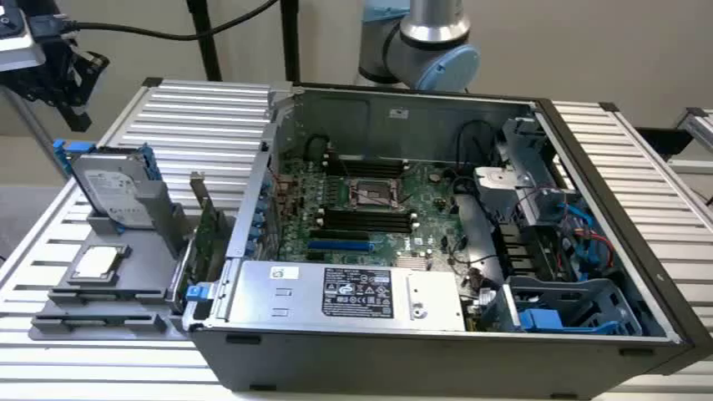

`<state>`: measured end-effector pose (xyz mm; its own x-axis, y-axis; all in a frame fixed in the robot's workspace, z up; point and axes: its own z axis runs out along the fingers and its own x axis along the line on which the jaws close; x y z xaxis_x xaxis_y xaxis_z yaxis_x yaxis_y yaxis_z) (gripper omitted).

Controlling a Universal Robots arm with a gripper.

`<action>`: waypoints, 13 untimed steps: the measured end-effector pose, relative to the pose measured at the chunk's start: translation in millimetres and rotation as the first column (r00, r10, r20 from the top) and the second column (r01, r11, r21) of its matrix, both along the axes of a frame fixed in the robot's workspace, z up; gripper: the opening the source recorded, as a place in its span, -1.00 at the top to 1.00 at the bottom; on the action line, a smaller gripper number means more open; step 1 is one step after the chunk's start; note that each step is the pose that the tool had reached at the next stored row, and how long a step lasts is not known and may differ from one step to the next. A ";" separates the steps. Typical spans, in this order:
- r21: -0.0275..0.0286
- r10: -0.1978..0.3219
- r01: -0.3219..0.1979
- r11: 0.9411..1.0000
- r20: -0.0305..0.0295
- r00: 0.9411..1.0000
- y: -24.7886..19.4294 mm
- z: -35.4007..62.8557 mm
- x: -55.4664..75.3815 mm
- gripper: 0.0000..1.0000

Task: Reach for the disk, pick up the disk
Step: 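Pick up the disk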

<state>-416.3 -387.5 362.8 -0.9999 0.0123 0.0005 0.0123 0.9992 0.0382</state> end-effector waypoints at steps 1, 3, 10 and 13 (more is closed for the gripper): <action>0.000 0.000 0.000 1.000 0.000 1.000 0.0 0.0 0.0 0.79; 0.000 0.000 0.000 1.000 0.000 1.000 0.1 0.0 -0.1 0.79; 0.000 -0.001 0.001 1.000 0.000 1.000 0.1 0.0 -0.3 0.79; 0.000 -0.001 0.001 1.000 -0.001 1.000 0.9 -0.6 -4.6 0.79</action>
<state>-420.9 -386.6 362.2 -0.9999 0.0131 0.0010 0.0132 0.9992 0.0381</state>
